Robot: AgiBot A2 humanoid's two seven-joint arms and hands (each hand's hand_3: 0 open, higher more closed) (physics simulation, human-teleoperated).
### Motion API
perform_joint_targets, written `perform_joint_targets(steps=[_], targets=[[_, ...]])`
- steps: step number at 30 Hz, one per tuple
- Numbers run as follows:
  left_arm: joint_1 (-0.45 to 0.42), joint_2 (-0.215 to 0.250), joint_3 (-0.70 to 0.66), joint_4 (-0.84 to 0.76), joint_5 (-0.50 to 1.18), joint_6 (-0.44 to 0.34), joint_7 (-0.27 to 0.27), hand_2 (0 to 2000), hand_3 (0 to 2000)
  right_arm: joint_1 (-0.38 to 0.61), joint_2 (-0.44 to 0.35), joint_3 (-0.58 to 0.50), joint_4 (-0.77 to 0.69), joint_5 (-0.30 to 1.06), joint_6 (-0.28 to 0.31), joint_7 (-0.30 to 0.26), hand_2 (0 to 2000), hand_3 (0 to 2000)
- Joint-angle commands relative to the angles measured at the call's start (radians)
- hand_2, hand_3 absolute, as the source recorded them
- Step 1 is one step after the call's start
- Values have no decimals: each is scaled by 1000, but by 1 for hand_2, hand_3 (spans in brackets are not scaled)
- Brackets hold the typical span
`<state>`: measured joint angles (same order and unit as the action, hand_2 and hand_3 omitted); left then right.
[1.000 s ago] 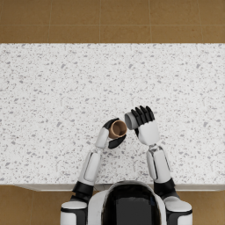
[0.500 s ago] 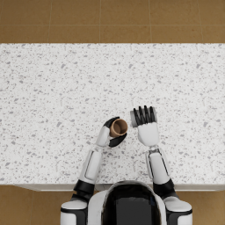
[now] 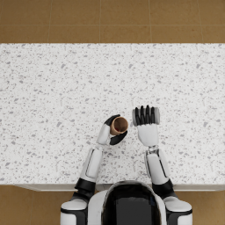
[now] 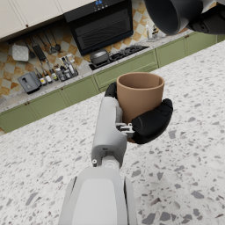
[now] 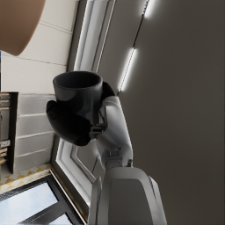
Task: Pick up two cups and pour the berry on the right into the cup on the left
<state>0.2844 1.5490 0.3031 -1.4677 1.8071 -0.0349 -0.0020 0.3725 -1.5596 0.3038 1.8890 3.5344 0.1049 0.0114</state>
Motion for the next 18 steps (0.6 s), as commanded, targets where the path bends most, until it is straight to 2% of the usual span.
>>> perform_joint_targets(steps=[1,18], targets=[[11,4,-3,-13,0,0,0,2000,1280,25,16,12,9,5,-1,0,2000,1280],[-12,-2,-7,-16,0,-7,0,2000,1280,3,27,6,3,21,5,1,2000,1280]])
